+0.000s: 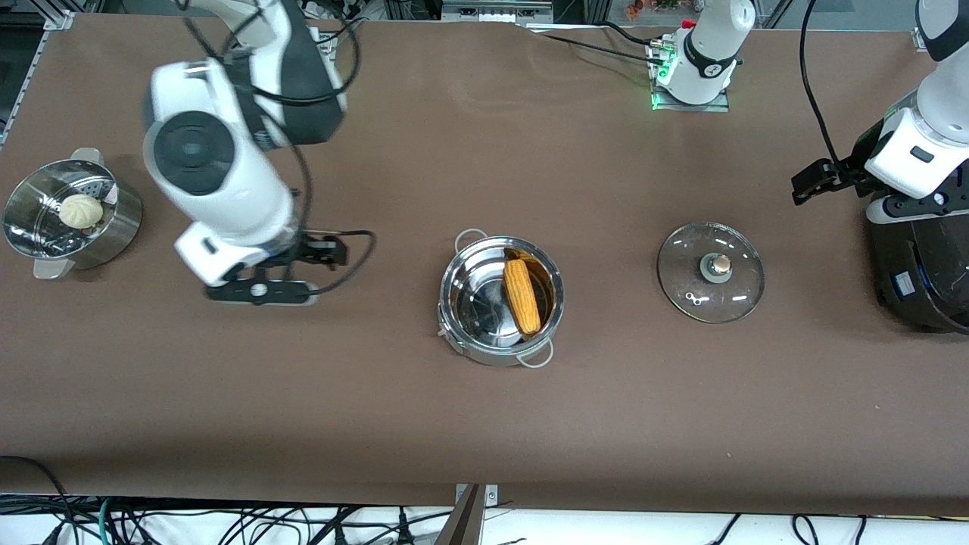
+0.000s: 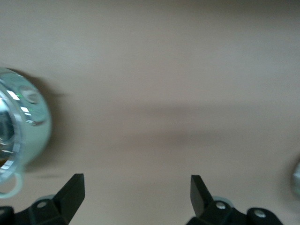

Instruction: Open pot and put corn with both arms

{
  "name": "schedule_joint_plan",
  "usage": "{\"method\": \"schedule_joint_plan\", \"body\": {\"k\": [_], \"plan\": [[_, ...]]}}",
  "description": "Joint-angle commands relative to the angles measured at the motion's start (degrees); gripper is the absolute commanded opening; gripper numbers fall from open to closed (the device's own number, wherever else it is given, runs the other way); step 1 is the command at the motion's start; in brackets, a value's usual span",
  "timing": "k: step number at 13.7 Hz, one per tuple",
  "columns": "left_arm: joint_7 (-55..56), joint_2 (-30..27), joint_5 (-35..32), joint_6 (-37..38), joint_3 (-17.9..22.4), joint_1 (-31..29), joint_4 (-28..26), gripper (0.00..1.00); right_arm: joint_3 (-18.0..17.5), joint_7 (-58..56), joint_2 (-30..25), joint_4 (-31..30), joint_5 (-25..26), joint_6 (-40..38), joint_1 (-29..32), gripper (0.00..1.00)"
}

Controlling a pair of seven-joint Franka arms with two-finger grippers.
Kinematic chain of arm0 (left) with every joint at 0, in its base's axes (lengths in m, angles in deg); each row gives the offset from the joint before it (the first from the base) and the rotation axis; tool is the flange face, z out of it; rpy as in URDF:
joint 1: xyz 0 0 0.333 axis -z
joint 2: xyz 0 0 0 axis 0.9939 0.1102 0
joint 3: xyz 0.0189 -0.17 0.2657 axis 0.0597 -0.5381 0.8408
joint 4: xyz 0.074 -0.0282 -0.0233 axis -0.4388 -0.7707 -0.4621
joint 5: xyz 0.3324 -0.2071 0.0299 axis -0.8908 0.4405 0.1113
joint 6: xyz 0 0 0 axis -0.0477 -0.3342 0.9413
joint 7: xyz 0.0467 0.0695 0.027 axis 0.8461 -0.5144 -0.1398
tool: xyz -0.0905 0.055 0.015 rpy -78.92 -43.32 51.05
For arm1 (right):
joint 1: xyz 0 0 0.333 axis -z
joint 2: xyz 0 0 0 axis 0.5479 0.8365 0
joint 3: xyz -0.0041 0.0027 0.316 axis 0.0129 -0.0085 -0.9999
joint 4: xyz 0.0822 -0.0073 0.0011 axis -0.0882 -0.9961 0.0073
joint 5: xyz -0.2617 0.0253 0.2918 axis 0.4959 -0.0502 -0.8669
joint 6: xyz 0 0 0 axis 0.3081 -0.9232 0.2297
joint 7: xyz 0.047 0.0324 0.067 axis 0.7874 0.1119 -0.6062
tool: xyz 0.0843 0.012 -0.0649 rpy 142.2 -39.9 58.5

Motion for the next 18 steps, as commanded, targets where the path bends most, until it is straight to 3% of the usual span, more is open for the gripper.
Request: {"method": "schedule_joint_plan", "body": {"k": [1,3,6,7,11,18], "plan": [[-0.49,0.83,0.38,2.08,-0.33,-0.30,2.00,1.00,-2.27,-8.61,-7.61,-8.46,0.05,-0.25,6.26,1.00],[-0.58,0.74,0.38,2.17,-0.33,-0.39,2.00,1.00,-9.97,-8.80,-13.49,-15.84,0.57,2.29,15.20,1.00],[-0.67,0.74,0.38,2.17,-0.33,-0.39,2.00,1.00,-26.75,-8.19,-23.59,-30.85,7.67,12.73,30.05,1.00],[-0.58,0.74,0.38,2.17,-0.33,-0.39,2.00,1.00,-29.42,-8.10,-26.06,-34.21,8.48,14.59,33.84,1.00],[-0.58,0.66,0.38,2.26,-0.33,-0.39,2.00,1.00,-30.85,-7.57,-31.87,-35.38,7.78,9.62,38.45,1.00],[-2.50,0.57,0.38,4.71,-0.50,-0.39,2.09,1.00,-30.59,-7.66,-32.41,-35.47,7.78,7.14,39.15,1.00]]}}
